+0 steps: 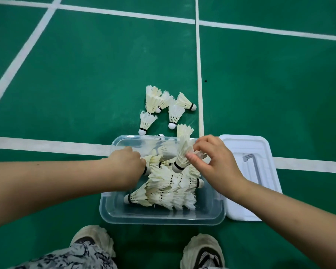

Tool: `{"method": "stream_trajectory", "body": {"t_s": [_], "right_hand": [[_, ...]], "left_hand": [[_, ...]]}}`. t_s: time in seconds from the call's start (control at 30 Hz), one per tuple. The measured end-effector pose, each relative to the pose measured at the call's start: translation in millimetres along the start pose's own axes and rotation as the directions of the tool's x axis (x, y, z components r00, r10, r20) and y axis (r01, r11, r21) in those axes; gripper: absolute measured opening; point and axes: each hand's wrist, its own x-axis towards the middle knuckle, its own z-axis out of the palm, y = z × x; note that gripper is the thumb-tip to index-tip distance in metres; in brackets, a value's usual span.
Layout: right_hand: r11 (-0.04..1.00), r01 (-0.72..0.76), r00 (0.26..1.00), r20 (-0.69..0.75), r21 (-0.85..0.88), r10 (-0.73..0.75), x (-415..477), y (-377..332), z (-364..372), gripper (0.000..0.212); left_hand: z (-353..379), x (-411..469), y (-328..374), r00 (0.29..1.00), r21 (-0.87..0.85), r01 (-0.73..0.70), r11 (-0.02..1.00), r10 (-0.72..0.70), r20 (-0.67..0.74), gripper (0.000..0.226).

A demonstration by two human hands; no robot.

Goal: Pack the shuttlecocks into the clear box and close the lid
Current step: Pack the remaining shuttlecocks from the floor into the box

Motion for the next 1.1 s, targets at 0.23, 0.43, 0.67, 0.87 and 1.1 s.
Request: {"method": "stream_trajectory", "body": {"t_s": [0.23, 0.43, 0.67, 0.87, 1.1], "right_hand": [[1.000, 0.011, 1.000, 0.016, 0.012, -0.012, -1.7, 4.1, 1.9, 0.016], [1.000, -0.012, 0.997, 0.071, 0.018, 0.011, -1.1, 5.0, 6.7, 0.013], [0.999, -0.022, 0.993, 0.114, 0.043, 0.017, -0.8, 2.0, 9.6, 0.030], [0.998, -0.052, 0.987, 0.155, 0.040, 0.046, -4.6, 0.7, 13.1, 0.019], [0.984, -0.156, 0.981, 0.132, 0.086, 0.144, -4.9, -6.0, 15.4, 0.022]], "left_hand": [[0.5, 31.5, -3.4, 0.982, 0.013, -0.096, 0.995, 0.093, 0.164, 0.041], [7.6, 38.1, -4.0, 0.993, -0.364, -0.067, 0.929, 0.098, 0.069, 0.054], [19.3, 43.3, 2.8, 0.990, -0.602, -0.114, 0.790, 0.138, -0.007, 0.112], [26.4, 42.0, 7.1, 0.979, -0.542, -0.190, 0.819, 0.202, -0.038, 0.081], [33.8, 34.8, 14.0, 0.979, -0.483, -0.203, 0.852, 0.183, -0.089, 0.079]]}}
